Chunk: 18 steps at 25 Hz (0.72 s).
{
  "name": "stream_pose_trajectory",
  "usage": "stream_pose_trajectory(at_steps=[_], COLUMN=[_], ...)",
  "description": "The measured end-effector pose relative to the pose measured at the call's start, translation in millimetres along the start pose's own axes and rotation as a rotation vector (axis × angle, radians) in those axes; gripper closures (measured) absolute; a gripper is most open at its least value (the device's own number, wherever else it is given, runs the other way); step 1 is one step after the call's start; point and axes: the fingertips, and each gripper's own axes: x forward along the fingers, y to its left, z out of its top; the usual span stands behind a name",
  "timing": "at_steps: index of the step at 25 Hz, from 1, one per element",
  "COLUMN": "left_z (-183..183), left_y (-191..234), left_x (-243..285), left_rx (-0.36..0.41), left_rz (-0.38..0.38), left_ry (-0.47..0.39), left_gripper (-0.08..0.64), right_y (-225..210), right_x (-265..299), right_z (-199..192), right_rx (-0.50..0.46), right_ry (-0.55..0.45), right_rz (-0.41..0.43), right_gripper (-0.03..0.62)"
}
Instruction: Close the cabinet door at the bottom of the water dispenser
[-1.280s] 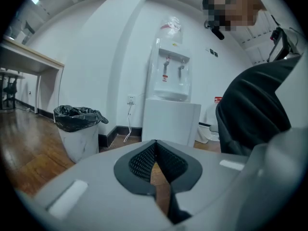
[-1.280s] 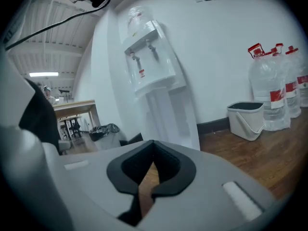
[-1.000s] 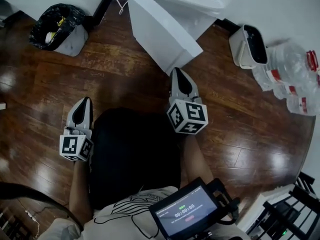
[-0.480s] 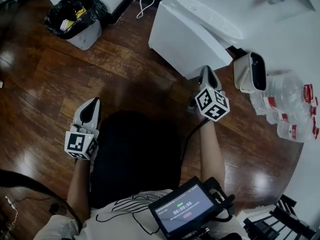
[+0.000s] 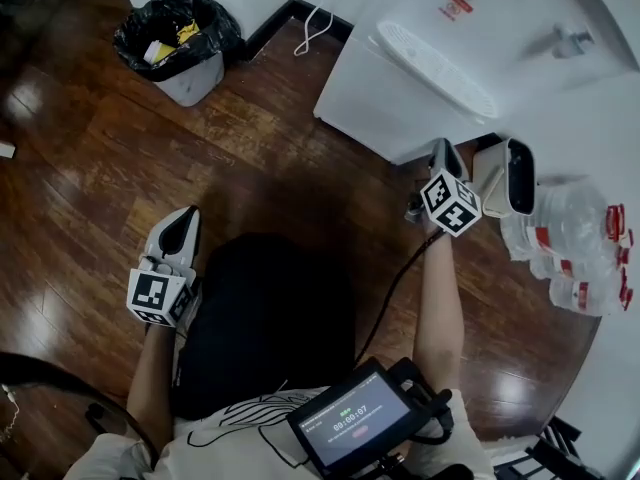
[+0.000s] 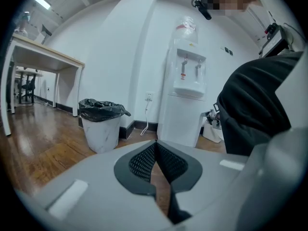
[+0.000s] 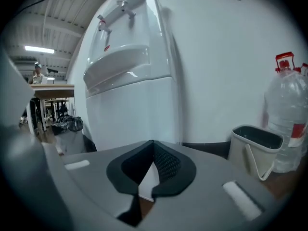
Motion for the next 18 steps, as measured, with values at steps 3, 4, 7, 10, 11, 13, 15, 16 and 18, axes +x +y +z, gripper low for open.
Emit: stream_pose_trajectory(at_steps=[3,4,7,10,11,13,15,16,18], left_z=[4,3,5,31,45,67,73,72,83], left_y=[1,-1,-20,-52,-63,-88,-118,-130,-139], left_x=[6,11,34,50,50,37,4,-14,-42], left_rx=[-0.010,-0.009,-0.004,-0.051,-0.070,-0.060,0.009,0.045,0.095], left_rz=[-0.011,-0.023,-0.102,-0.195,-0.215,-0.256,-0.301,-0.315,-0.322], left_ry=[-0.004,-0.002,0.012,-0.001,0.004,0.020,0.050,0.083,0.165], left_gripper=[0.545,0.545,0.545,0.545,0.545,0.545,0.545,0.545,0.545], right_y=[21,37,92,117,117,114,111,112,116], right_x=[-33,-53,-121,-176,-190,-227,-288,-322,-380], right_z=[3,-3,-34,-49,-47,-42,-45,-45,-37], right_rx=[-0.030,-0.074,-0.152,-0.058,-0.010,0.104,0.138,0.078,-0.059], right_ry=[-0.069,-0.082,-0.071,-0.013,0.008,0.070,0.168,0.209,0.272], right_rz=[0.024,0.049,0.170,0.227,0.220,0.173,0.112,0.087,0.043], right_gripper=[0.589,0.589,0.589,0.589,0.589,0.589,0.589,0.589,0.589])
